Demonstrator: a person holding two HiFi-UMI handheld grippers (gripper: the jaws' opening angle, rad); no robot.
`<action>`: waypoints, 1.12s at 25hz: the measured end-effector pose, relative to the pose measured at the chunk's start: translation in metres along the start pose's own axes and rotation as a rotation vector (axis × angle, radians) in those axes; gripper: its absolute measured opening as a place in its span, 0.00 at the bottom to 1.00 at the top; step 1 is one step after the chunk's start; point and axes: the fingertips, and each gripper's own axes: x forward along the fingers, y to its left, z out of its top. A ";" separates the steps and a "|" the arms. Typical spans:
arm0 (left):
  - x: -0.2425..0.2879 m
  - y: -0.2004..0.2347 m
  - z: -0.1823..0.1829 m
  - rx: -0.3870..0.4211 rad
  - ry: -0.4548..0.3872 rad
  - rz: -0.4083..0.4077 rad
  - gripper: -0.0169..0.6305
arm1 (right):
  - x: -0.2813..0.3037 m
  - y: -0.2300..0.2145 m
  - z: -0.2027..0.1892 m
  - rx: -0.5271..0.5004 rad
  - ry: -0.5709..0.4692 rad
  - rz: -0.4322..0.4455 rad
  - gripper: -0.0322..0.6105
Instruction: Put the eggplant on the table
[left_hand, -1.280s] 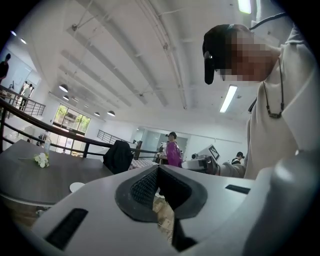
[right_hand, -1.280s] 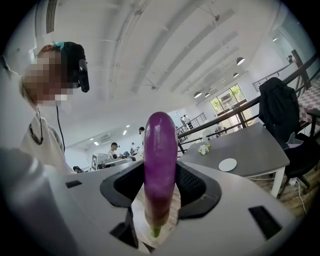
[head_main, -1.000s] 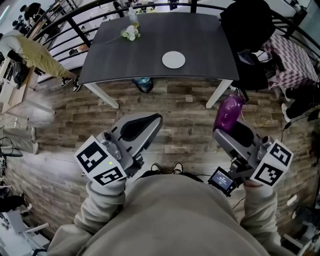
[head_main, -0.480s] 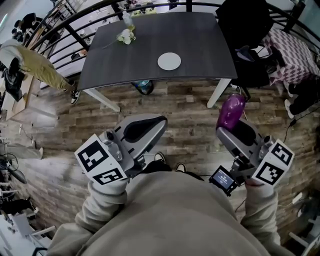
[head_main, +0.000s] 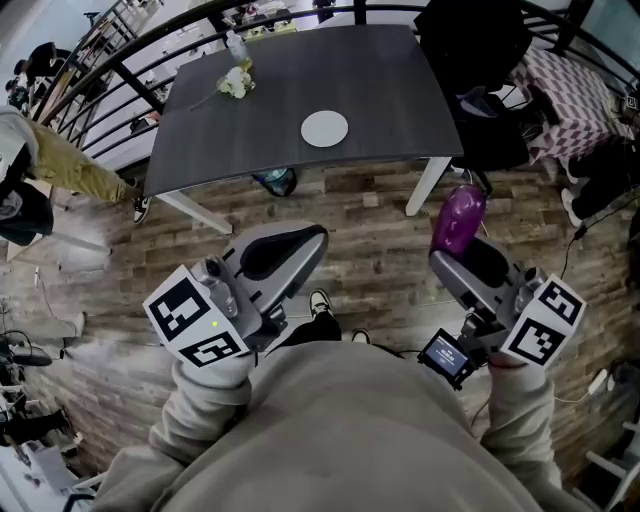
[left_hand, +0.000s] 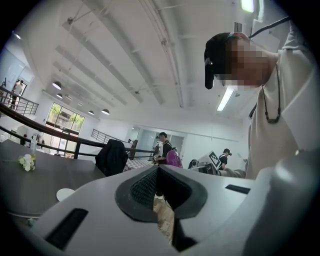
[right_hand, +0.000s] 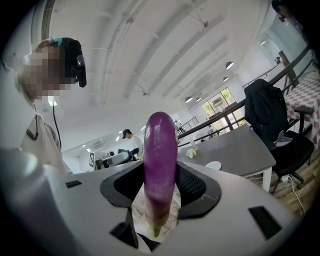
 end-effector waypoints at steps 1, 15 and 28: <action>0.001 0.000 0.001 0.001 -0.004 -0.002 0.03 | -0.001 -0.001 0.000 0.000 -0.002 -0.005 0.37; 0.011 0.063 0.007 -0.036 0.010 -0.063 0.03 | 0.050 -0.021 0.016 0.018 0.022 -0.057 0.37; -0.025 0.173 0.027 -0.060 -0.016 -0.051 0.03 | 0.168 -0.024 0.043 -0.045 0.062 -0.070 0.37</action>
